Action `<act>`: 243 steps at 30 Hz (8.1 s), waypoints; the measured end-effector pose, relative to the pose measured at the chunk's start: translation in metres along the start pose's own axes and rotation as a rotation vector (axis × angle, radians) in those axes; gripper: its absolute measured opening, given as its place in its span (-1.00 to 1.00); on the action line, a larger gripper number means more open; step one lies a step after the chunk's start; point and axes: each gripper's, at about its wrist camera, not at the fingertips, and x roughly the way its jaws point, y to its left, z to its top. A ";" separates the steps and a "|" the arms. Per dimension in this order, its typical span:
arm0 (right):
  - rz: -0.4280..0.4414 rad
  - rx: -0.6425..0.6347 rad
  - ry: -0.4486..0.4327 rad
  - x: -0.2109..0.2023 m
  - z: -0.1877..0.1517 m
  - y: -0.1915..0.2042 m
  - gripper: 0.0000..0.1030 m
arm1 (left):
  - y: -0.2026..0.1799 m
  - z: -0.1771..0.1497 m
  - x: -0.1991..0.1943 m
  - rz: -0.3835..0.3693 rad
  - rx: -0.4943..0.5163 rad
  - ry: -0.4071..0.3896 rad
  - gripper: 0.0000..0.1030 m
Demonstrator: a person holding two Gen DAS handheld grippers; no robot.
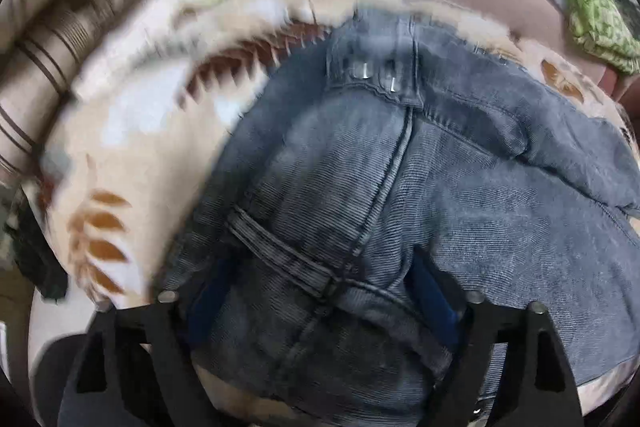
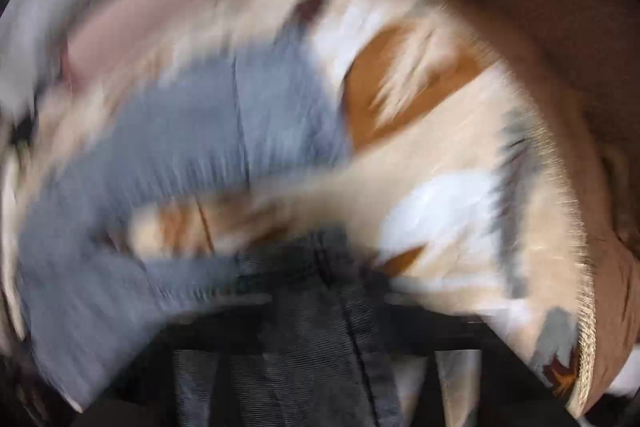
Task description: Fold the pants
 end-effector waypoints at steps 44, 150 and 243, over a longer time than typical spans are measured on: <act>0.008 0.061 -0.152 0.034 0.162 0.015 0.56 | -0.033 0.210 0.082 -0.133 -0.083 -0.011 0.76; 0.269 -0.535 -0.076 -0.072 0.016 0.288 0.66 | 0.012 -0.013 -0.012 -0.060 0.056 -0.065 0.84; 0.444 0.501 -0.174 -0.066 -0.113 -0.025 0.85 | 0.009 -0.005 -0.032 -0.079 -0.041 -0.030 0.98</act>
